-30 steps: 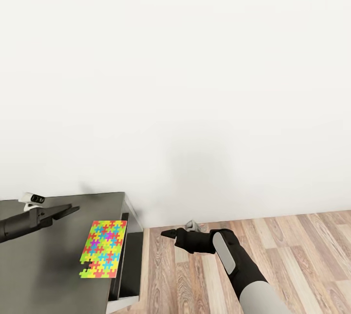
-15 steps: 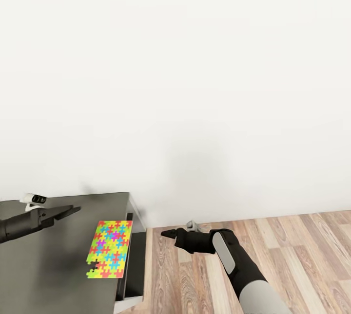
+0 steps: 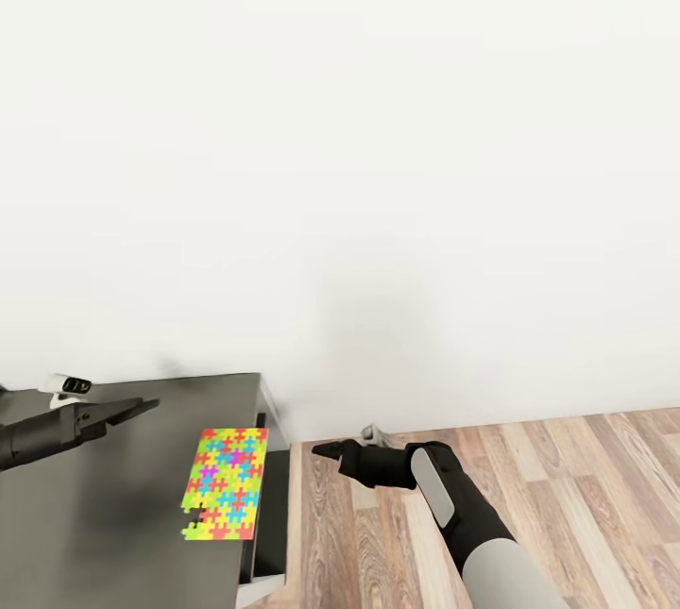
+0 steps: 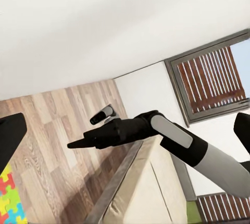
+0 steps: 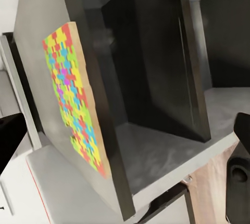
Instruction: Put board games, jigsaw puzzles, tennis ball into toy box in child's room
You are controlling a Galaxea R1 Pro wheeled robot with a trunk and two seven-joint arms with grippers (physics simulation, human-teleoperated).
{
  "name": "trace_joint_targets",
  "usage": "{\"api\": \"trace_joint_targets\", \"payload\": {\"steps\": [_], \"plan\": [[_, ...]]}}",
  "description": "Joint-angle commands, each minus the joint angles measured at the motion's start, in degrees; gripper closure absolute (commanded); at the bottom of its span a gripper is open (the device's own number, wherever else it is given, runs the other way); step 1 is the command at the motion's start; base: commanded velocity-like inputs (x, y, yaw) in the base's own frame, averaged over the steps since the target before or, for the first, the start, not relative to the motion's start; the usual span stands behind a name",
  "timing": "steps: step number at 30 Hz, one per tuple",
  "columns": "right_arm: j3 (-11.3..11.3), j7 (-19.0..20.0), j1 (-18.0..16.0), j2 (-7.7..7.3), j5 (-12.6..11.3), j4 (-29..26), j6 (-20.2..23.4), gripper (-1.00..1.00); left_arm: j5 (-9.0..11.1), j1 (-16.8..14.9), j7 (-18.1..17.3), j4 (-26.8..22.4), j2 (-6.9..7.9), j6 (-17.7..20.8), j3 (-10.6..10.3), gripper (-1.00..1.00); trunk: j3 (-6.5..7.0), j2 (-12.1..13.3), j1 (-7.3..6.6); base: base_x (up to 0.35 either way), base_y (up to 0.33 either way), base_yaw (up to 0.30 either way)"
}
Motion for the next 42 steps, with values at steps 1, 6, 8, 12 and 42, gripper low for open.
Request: {"api": "trace_joint_targets", "payload": {"steps": [1, 6, 8, 12, 42], "plan": [[0.0, 0.1, 0.0, 0.01, 0.1, 0.0, 0.2, -1.00, 0.0, 0.0, -0.2, 0.0, 0.02, 0.6, 0.0, -1.00, -0.09, -0.1, 0.03, 0.000, 0.121, 0.000], [0.0, 0.1, -0.1, 0.01, 0.1, -0.2, 0.1, -1.00, 0.0, 0.0, -0.2, 0.0, 0.02, 0.6, 0.0, -1.00, -0.09, -0.1, 0.03, 0.000, 0.065, 0.000], [0.0, 0.1, -0.1, 0.01, 0.1, -0.3, 0.1, -1.00, 0.0, 0.0, -0.2, 0.0, 0.02, 0.6, 0.0, -1.00, -0.09, -0.1, 0.03, 0.000, 0.029, 0.000], [0.0, 0.1, -0.1, 0.01, 0.1, -0.4, 0.0, -1.00, 0.0, 0.0, -0.2, 0.0, 0.07, 0.6, 0.0, -1.00, -0.09, -0.1, 0.03, -0.001, 0.027, 0.000], [0.0, 0.2, -0.1, 0.01, 0.0, -0.5, 0.1, -1.00, 0.0, 0.0, -0.2, -0.1, 0.19, 0.6, 0.1, -1.00, -0.55, -0.1, 0.03, -0.015, 0.046, -0.096]]}}
